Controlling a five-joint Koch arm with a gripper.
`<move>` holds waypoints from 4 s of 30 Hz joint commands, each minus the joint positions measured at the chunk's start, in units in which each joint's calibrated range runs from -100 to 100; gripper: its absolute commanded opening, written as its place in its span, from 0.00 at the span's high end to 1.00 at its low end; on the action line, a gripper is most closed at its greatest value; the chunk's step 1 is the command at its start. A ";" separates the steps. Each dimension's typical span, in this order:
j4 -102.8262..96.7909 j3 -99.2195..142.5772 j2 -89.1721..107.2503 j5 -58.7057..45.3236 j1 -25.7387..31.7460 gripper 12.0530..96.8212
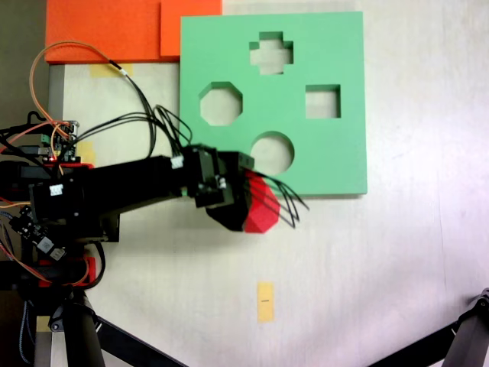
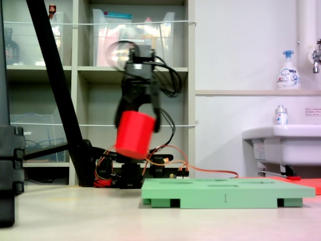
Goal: Put the octagonal pillar block into the corresponding hole
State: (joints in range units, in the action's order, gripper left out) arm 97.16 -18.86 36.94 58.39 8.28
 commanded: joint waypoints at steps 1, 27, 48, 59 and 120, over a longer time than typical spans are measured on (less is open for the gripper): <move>2.84 -2.87 2.73 5.42 5.96 0.63; -16.13 -2.77 -16.40 19.15 20.27 0.63; -17.48 -2.57 -21.01 19.15 20.95 0.63; -17.67 -2.57 -22.55 19.88 21.73 0.63; -27.78 13.58 -3.28 12.89 18.51 0.01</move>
State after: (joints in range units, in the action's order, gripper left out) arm 70.14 -3.77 25.85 72.89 26.30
